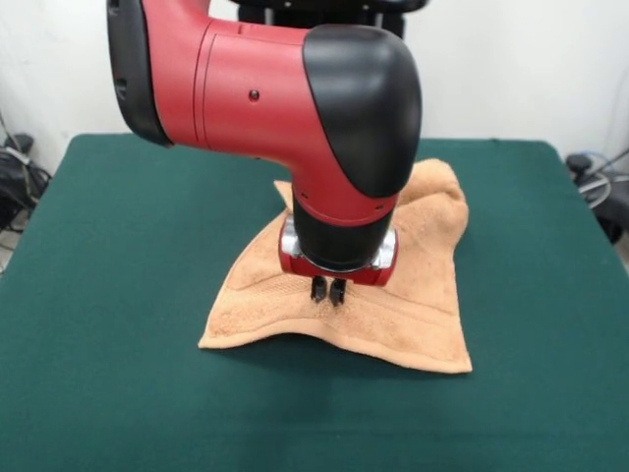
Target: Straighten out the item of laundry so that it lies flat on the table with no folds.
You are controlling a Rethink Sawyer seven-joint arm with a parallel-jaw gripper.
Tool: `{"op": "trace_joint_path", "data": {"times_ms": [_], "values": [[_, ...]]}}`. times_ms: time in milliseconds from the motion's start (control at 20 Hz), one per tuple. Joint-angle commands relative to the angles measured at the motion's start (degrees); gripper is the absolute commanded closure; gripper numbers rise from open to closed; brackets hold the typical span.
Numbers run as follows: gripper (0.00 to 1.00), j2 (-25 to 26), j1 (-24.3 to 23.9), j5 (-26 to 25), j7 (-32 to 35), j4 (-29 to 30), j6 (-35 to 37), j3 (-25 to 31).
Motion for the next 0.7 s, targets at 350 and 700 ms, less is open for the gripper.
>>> {"op": "trace_joint_path", "data": {"times_ms": [350,700], "values": [[1.0,0.1,0.4,1.0,-1.7,-2.2,4.6,6.6],[1.0,0.7,0.7,1.1,-1.1,-2.7,4.1,6.6]]}}
